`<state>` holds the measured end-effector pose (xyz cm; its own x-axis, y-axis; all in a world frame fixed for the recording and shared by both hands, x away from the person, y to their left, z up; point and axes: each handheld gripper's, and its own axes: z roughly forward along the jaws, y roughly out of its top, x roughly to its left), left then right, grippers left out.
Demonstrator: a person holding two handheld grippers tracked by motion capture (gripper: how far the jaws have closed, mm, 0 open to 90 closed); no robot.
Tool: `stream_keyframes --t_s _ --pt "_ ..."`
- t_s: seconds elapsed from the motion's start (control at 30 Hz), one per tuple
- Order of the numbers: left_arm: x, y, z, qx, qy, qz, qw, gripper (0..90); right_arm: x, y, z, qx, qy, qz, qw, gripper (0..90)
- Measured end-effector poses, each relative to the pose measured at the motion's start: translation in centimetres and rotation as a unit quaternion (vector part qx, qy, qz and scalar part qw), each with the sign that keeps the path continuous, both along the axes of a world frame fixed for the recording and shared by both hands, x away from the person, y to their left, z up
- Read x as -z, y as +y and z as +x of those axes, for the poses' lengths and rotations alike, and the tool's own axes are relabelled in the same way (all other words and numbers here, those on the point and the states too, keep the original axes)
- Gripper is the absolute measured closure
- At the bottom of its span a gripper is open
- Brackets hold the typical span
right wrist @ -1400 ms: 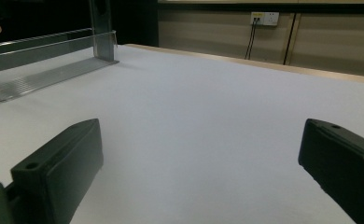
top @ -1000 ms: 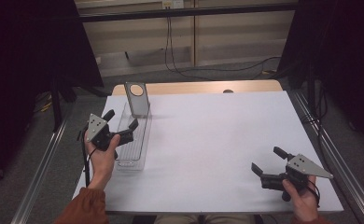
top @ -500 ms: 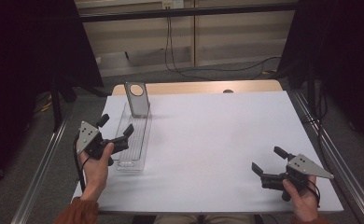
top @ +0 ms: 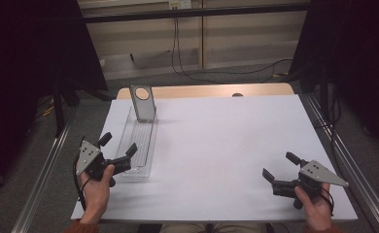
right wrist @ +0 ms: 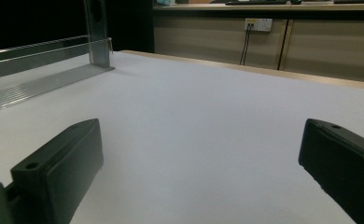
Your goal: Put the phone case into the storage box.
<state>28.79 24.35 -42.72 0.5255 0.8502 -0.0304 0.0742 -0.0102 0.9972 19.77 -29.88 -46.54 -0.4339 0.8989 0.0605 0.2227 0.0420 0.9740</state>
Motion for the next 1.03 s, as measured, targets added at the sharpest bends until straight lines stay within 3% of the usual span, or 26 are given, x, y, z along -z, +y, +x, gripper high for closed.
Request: stream_keyframes --t_s 0.03,0.13,0.23,0.4,0.57,0.67,0.77,0.9,1.03 --pt "0.2 0.0 -0.2 0.004 0.004 -0.007 1.0000 1.9 0.0 0.0 0.0 0.001 -0.002 -0.001 1.0000 0.0" --pt "1.1 0.6 -0.7 -0.006 0.018 0.002 0.9998 1.7 0.0 -0.1 -0.1 0.004 -0.004 0.001 1.0000 0.0" --pt "1.8 0.9 -1.3 0.002 0.033 0.007 0.9994 1.6 0.0 -0.2 -0.1 0.005 -0.003 0.001 1.0000 0.0" --pt "2.2 1.0 -2.1 -0.002 0.034 -0.006 0.9994 1.6 -0.1 -0.1 -0.2 0.007 -0.005 -0.001 1.0000 0.0" --pt "2.7 0.4 -3.5 0.005 0.041 0.011 0.9991 1.6 -0.1 -0.4 -0.4 0.012 -0.006 0.001 0.9999 0.0" --pt "3.0 0.5 -4.2 0.003 0.050 0.010 0.9987 1.9 -0.1 -0.7 -0.7 0.016 -0.007 0.002 0.9998 0.0" --pt "3.4 0.9 -4.8 -0.005 0.064 0.022 0.9977 1.9 -0.1 -0.8 -0.9 0.017 -0.006 0.003 0.9998 0.0" --pt "3.3 1.3 -4.4 -0.009 0.061 -0.003 0.9981 1.9 -0.1 -0.6 -0.7 0.015 -0.007 0.003 0.9999 0.0" --pt "3.2 1.5 -4.2 -0.012 0.057 -0.005 0.9983 1.8 0.0 -0.5 -0.6 0.009 -0.007 0.001 0.9999 0.0"
